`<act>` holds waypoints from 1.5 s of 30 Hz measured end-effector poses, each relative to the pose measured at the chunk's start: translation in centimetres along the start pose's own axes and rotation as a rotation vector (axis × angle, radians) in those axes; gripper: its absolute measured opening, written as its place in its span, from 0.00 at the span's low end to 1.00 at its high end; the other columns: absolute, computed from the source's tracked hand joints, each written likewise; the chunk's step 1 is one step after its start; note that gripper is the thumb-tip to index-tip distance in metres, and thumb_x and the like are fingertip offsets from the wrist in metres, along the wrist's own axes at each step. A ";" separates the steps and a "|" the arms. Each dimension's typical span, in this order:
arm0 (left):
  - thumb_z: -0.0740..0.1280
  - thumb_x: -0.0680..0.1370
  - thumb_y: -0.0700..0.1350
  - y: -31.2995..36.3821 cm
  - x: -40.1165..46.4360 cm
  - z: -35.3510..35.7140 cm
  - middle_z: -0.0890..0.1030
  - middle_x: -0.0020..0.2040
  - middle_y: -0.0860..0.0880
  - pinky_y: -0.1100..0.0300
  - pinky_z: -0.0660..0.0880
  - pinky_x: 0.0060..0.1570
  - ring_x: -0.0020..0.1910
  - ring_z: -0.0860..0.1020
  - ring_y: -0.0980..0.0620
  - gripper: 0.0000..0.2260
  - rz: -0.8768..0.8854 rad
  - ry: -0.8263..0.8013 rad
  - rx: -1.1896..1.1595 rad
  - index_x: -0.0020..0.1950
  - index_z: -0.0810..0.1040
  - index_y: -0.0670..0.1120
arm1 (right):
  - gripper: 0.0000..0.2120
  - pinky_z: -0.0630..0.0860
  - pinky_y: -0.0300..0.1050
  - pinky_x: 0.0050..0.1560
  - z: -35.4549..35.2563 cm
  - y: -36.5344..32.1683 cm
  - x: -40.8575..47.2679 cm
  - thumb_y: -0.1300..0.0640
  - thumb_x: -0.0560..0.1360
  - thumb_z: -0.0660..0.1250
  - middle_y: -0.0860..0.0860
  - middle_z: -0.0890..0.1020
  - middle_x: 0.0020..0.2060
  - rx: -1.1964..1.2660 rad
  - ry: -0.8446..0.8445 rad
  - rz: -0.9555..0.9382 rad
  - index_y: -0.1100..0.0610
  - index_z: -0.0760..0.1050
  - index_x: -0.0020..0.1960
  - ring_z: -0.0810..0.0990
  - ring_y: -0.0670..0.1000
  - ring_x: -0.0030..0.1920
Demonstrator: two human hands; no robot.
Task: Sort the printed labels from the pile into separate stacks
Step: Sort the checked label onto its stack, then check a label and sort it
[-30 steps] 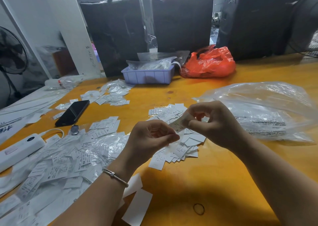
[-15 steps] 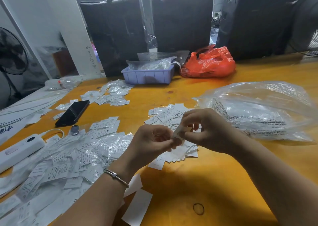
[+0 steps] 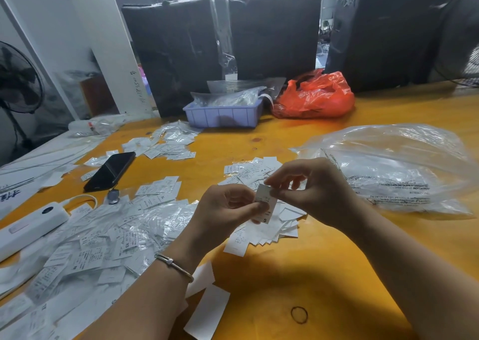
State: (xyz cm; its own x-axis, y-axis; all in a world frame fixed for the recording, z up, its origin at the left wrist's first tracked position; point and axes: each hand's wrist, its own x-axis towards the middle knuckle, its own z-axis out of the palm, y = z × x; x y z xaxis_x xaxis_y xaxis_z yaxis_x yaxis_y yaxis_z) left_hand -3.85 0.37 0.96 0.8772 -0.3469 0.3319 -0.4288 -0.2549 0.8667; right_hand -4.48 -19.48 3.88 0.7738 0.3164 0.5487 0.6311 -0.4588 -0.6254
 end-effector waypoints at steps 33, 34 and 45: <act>0.74 0.68 0.50 -0.1 0.0 0.1 0.86 0.41 0.49 0.57 0.82 0.47 0.46 0.85 0.52 0.17 0.021 0.026 -0.006 0.54 0.81 0.46 | 0.03 0.80 0.57 0.46 0.1 0.4 0.1 0.62 0.70 0.74 0.52 0.85 0.37 0.222 -0.168 0.203 0.57 0.85 0.43 0.83 0.54 0.42; 0.74 0.68 0.50 -0.1 0.0 0.1 0.86 0.41 0.49 0.59 0.81 0.46 0.46 0.85 0.53 0.16 0.026 0.026 -0.002 0.54 0.81 0.47 | 0.02 0.79 0.58 0.47 0.1 0.4 0.1 0.60 0.71 0.74 0.52 0.85 0.37 0.227 -0.183 0.220 0.57 0.85 0.43 0.82 0.55 0.44; 0.73 0.69 0.50 -0.3 0.1 0.0 0.86 0.40 0.50 0.60 0.80 0.44 0.43 0.84 0.53 0.11 0.030 0.011 0.033 0.50 0.82 0.49 | 0.13 0.72 0.37 0.34 0.3 0.9 0.2 0.51 0.74 0.69 0.54 0.83 0.33 0.277 -0.328 0.345 0.60 0.83 0.39 0.78 0.46 0.34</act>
State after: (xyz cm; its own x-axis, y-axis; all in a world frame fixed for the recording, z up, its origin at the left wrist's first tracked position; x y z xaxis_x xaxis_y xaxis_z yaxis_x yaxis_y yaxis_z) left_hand -3.64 0.45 0.72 0.8659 -0.3451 0.3620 -0.4619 -0.2741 0.8435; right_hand -3.79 -19.62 3.28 0.8864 0.4491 0.1121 0.2944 -0.3602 -0.8852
